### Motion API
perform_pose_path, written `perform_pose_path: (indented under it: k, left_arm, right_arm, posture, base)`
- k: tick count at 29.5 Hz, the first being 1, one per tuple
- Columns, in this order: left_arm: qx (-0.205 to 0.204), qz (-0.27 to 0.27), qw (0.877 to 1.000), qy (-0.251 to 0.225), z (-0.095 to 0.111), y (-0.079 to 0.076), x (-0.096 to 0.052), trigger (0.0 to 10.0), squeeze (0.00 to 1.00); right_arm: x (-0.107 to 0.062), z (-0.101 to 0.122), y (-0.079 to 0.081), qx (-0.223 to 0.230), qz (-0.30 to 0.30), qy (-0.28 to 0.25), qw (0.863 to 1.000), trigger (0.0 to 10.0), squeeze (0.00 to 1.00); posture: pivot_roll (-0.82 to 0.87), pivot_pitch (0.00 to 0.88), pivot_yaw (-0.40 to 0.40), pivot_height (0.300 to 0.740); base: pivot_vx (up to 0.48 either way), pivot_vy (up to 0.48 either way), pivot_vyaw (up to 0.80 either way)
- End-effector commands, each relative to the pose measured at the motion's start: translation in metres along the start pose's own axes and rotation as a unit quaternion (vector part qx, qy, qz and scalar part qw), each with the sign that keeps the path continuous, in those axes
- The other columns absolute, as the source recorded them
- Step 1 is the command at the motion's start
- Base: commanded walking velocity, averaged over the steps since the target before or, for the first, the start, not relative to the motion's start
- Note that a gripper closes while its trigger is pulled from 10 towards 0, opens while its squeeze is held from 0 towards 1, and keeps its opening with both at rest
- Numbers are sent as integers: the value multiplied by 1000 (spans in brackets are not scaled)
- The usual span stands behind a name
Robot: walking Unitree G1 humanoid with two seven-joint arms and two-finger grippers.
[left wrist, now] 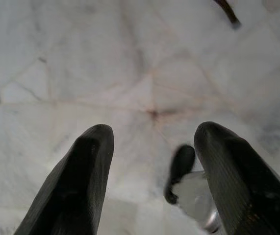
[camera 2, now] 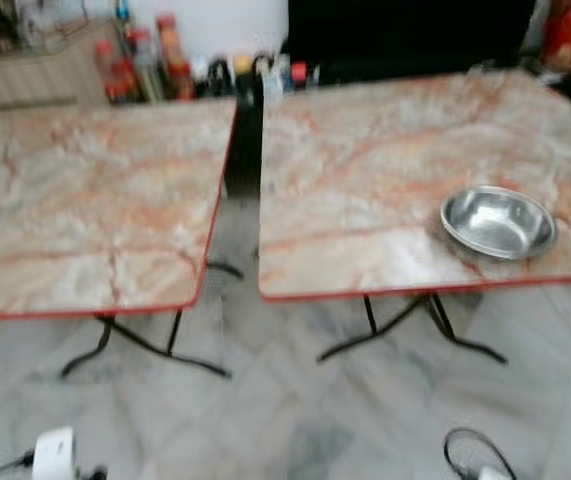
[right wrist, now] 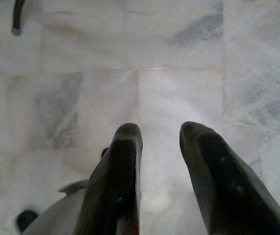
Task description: Setting the table
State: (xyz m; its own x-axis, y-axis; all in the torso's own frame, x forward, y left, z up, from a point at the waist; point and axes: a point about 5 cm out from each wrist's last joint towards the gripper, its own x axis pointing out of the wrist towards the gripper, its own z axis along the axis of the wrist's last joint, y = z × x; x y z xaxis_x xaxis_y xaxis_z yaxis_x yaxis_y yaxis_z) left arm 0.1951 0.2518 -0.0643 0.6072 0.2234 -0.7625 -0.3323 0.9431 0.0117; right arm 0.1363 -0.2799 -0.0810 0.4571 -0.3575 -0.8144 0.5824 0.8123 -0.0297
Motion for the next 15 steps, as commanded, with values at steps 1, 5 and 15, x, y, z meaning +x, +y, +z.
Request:
perform_pose_path:
  k: [1, 5, 15]
  left_arm:
    - [13, 14, 1000, 13, -5, 10, -2, 10000, 0]
    - [13, 14, 1000, 11, -4, 11, -2, 10000, 0]
    - [17, 11, 1000, 13, -6, 12, -2, 10000, 0]
  right_arm:
    - [0, -4, 9, 7, 10, 3, 1000, 10000, 0]
    - [0, -4, 10, 7, 11, 3, 1000, 10000, 0]
    - [-1, -7, 9, 6, 10, 5, 1000, 10000, 0]
  posture:
    - [0, 64, 61, 740]
    - [-4, 56, 63, 740]
    - [-7, 32, 67, 740]
  base:
    - [0, 480, 0]
    - [0, 480, 0]
    - [0, 480, 0]
